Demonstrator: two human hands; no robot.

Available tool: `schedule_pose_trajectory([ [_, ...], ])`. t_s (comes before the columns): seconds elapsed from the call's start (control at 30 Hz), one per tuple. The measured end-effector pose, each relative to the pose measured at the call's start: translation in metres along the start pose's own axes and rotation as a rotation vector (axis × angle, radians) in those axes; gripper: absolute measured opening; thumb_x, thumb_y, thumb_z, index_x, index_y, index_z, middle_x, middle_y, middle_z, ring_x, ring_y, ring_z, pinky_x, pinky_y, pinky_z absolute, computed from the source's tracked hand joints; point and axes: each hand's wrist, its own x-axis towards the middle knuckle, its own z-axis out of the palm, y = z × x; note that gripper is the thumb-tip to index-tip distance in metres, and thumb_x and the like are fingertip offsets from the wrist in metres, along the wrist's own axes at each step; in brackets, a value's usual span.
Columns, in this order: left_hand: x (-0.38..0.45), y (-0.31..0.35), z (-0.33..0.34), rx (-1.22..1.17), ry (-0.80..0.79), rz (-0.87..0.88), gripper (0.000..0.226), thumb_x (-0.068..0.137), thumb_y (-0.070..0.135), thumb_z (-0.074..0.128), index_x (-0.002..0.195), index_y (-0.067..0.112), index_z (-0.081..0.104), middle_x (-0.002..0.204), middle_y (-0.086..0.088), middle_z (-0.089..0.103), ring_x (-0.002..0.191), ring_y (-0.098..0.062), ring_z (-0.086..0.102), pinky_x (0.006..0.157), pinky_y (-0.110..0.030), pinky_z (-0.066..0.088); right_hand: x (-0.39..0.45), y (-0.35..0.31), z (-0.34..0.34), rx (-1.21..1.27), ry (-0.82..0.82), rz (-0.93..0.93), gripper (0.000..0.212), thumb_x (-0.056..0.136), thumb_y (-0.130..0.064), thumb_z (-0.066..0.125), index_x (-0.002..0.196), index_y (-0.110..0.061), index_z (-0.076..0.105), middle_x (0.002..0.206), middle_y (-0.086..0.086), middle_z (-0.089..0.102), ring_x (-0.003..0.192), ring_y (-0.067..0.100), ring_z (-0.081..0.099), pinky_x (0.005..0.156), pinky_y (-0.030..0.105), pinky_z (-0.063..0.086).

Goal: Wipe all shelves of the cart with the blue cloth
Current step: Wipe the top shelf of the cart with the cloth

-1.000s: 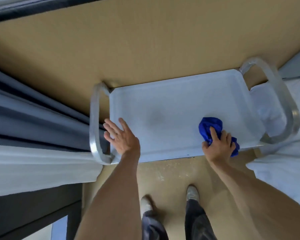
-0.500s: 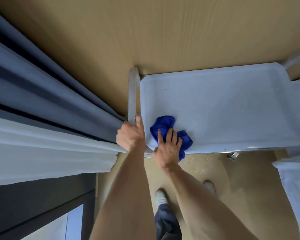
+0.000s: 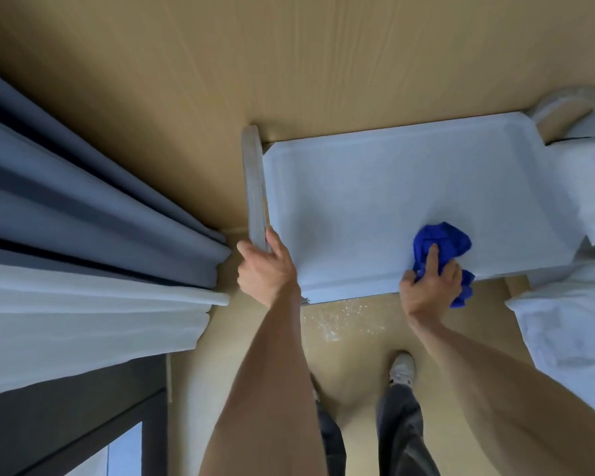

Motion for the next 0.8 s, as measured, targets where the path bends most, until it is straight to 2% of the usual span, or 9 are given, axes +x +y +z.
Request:
schedule_pose_trajectory([
  [0.1, -0.003, -0.004, -0.002, -0.004, -0.008, 0.038, 0.049, 0.092, 0.059, 0.040, 0.084, 0.010, 0.042, 0.068, -0.016, 0.060, 0.066, -0.039, 0.060, 0.060, -0.040, 0.045, -0.049, -0.037, 0.020, 0.007, 0.039, -0.193, 0.073, 0.066, -0.026, 0.048, 0.136, -0.007, 0.055, 0.134, 0.029, 0.049, 0.122, 0.046, 0.046, 0.096, 0.054, 0.038],
  [0.2, -0.006, -0.010, -0.004, -0.082, 0.022, 0.149, 0.041, 0.091, 0.048, 0.037, 0.083, 0.008, 0.038, 0.058, -0.008, 0.044, 0.057, -0.038, 0.052, 0.054, -0.034, 0.032, -0.110, -0.083, 0.043, -0.008, -0.102, -0.465, 0.077, 0.062, -0.022, 0.050, 0.138, -0.013, 0.054, 0.144, 0.024, 0.043, 0.134, 0.044, 0.038, 0.106, 0.057, 0.030],
  [0.3, -0.008, -0.031, -0.006, -0.237, 0.001, 0.295, 0.030, 0.087, 0.038, 0.037, 0.083, 0.008, 0.034, 0.056, -0.004, 0.038, 0.048, -0.025, 0.039, 0.053, -0.031, 0.029, -0.125, -0.105, 0.050, -0.020, -0.124, -0.562, 0.073, 0.063, -0.023, 0.053, 0.135, -0.017, 0.055, 0.145, 0.021, 0.043, 0.136, 0.039, 0.036, 0.109, 0.056, 0.028],
  [0.37, -0.016, -0.055, -0.004, -0.262, -0.028, 0.373, 0.027, 0.089, 0.035, 0.040, 0.097, 0.009, 0.041, 0.069, -0.006, 0.048, 0.057, -0.025, 0.046, 0.054, -0.034, 0.039, -0.124, -0.098, 0.052, -0.053, -0.140, -0.577, 0.077, 0.063, -0.024, 0.060, 0.139, -0.018, 0.050, 0.148, 0.019, 0.040, 0.138, 0.038, 0.033, 0.111, 0.054, 0.025],
  [0.43, -0.024, -0.078, -0.001, -0.226, -0.011, 0.415, 0.035, 0.092, 0.038, 0.042, 0.119, 0.017, 0.045, 0.085, -0.001, 0.053, 0.071, -0.022, 0.052, 0.065, -0.033, 0.044, -0.125, -0.087, 0.053, -0.057, -0.131, -0.645, 0.079, 0.065, -0.026, 0.061, 0.143, -0.020, 0.046, 0.148, 0.018, 0.038, 0.138, 0.037, 0.032, 0.112, 0.052, 0.024],
  [0.5, -0.030, -0.091, 0.006, -0.233, 0.040, 0.440, 0.041, 0.091, 0.044, 0.042, 0.124, 0.020, 0.043, 0.091, 0.003, 0.051, 0.077, -0.021, 0.053, 0.070, -0.033, 0.044, -0.126, -0.084, 0.056, -0.020, -0.063, -0.688, 0.077, 0.065, -0.027, 0.058, 0.141, -0.020, 0.047, 0.146, 0.015, 0.042, 0.135, 0.036, 0.034, 0.110, 0.051, 0.026],
  [0.63, -0.050, -0.114, 0.040, -0.312, 0.136, 0.364, 0.043, 0.090, 0.046, 0.039, 0.122, 0.016, 0.040, 0.097, 0.000, 0.056, 0.083, -0.025, 0.056, 0.073, -0.037, 0.048, -0.124, -0.073, 0.076, 0.161, 0.091, -0.714, 0.067, 0.062, -0.021, 0.053, 0.129, -0.018, 0.061, 0.135, 0.013, 0.054, 0.129, 0.036, 0.045, 0.105, 0.050, 0.031],
  [0.7, -0.056, -0.132, 0.061, -0.379, 0.175, 0.372, 0.033, 0.091, 0.042, 0.039, 0.115, 0.018, 0.039, 0.092, 0.001, 0.057, 0.082, -0.024, 0.055, 0.074, -0.041, 0.050, -0.119, -0.063, 0.091, 0.236, 0.200, -0.805, 0.063, 0.061, -0.018, 0.054, 0.123, -0.016, 0.065, 0.131, 0.014, 0.058, 0.125, 0.038, 0.049, 0.102, 0.052, 0.034],
  [0.8, -0.044, -0.147, 0.074, -0.417, 0.203, 0.452, 0.020, 0.094, 0.042, 0.037, 0.100, 0.022, 0.035, 0.072, 0.002, 0.056, 0.063, -0.021, 0.055, 0.065, -0.037, 0.049, -0.113, -0.056, 0.108, 0.317, 0.383, -0.921, 0.061, 0.062, -0.017, 0.055, 0.121, -0.016, 0.067, 0.131, 0.016, 0.059, 0.123, 0.039, 0.051, 0.101, 0.052, 0.035],
])
